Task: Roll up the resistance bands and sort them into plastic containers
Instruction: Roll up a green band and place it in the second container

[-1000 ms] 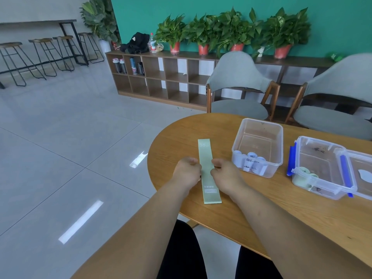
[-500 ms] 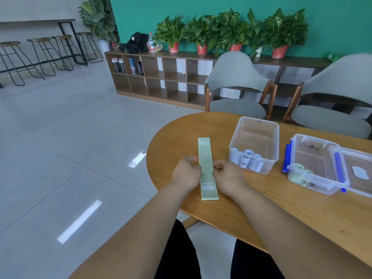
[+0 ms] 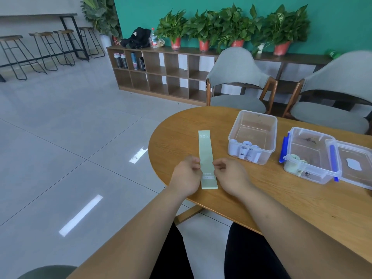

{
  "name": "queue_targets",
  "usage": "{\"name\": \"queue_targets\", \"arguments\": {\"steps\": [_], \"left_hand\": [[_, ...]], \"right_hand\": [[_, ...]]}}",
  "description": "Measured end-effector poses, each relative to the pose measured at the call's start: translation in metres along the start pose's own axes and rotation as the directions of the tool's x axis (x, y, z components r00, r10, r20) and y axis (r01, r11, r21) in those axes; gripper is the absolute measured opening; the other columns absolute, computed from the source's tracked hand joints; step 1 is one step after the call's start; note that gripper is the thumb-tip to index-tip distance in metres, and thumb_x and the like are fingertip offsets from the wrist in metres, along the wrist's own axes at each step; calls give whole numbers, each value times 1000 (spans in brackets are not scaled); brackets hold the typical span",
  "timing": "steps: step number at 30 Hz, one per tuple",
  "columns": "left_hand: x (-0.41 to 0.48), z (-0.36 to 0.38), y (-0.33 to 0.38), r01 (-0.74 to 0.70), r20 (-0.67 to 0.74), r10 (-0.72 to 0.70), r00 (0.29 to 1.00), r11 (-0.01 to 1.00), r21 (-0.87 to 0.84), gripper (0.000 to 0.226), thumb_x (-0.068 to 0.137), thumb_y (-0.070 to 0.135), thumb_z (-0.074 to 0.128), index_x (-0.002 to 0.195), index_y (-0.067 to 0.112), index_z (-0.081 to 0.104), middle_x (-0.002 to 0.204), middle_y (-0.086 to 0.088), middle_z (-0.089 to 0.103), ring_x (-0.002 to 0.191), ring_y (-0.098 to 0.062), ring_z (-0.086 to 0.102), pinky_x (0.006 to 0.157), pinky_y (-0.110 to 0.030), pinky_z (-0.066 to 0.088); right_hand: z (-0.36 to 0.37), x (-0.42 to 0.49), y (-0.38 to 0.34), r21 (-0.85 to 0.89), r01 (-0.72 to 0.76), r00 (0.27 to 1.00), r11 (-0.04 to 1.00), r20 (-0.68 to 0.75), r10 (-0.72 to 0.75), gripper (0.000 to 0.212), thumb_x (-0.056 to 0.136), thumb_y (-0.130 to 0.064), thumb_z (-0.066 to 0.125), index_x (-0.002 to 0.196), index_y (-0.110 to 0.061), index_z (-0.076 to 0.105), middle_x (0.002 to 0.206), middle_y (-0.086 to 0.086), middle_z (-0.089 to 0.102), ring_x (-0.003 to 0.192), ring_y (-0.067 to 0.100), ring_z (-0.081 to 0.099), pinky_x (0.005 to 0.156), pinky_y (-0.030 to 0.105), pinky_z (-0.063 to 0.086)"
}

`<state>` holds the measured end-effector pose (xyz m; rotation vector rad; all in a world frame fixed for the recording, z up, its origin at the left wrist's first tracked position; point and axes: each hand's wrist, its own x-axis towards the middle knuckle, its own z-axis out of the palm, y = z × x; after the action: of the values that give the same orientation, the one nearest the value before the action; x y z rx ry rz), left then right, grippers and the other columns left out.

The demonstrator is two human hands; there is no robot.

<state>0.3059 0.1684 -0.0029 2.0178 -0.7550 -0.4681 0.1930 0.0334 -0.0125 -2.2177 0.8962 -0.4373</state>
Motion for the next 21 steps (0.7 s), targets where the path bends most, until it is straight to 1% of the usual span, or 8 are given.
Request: {"name": "queue_targets", "arguments": {"steps": [2,5,6,8,10,14,18,21], "left_hand": [[-7,-3,-8,-84,-9,84,996,996,18,32,98,15,64,128,25,64,113,11,71,100,-2,67,79,-15,51],[-15,-6,-22,-206,22,205,979,976,69,33,95,17,72,126,24,68,110,14,71,99,1,66,88,-15,53],[-16,-6,-27,-238,31,236,971,968,84,32,94,18,73,125,25,70,108,14,71,100,1,65,88,-13,52],[-18,-4,-33,-298,41,295,955,949,103,30,92,16,76,120,25,73,107,15,70,102,0,63,88,-11,49],[-19,-1,-37,-349,28,348,937,929,122,28,90,15,78,115,25,75,106,18,68,102,-3,62,88,-10,47],[-18,1,-42,-400,-22,406,914,906,136,24,88,15,80,109,25,77,103,18,68,100,-8,63,85,-11,46],[-21,5,-45,-450,-61,460,886,883,132,23,86,9,80,103,25,78,96,16,69,95,-11,63,83,-14,47],[-24,8,-47,-485,-74,497,864,863,139,22,86,6,79,100,24,79,93,16,69,92,-11,63,82,-19,49]], "right_hand": [[-1,-7,5,3,62,998,998,-13,-62,33,91,-14,63,120,-23,74,110,-10,74,96,3,68,90,20,51],[-1,-18,14,-18,168,985,986,-25,-169,26,89,-14,69,110,-27,77,101,-16,71,88,-2,66,81,6,45],[0,-21,17,-22,203,979,979,-26,-203,23,89,-15,71,106,-29,78,97,-17,69,87,-1,65,79,4,43],[0,-26,22,-14,268,963,963,-24,-269,20,88,-16,74,100,-32,78,93,-17,66,88,2,64,80,8,45],[0,-30,27,23,313,950,950,-25,-312,20,87,-16,77,98,-33,78,93,-17,66,90,5,65,83,13,48],[-4,-30,29,89,346,938,934,-5,-347,20,83,-19,81,94,-35,77,95,-16,66,94,11,65,84,17,48],[-4,-32,29,18,403,912,915,82,-403,22,76,-25,81,93,-38,74,94,-18,62,102,8,60,87,24,50],[-3,-32,30,-5,430,901,903,56,-429,21,76,-21,81,89,-36,73,89,-18,62,96,9,60,83,31,52]]}}
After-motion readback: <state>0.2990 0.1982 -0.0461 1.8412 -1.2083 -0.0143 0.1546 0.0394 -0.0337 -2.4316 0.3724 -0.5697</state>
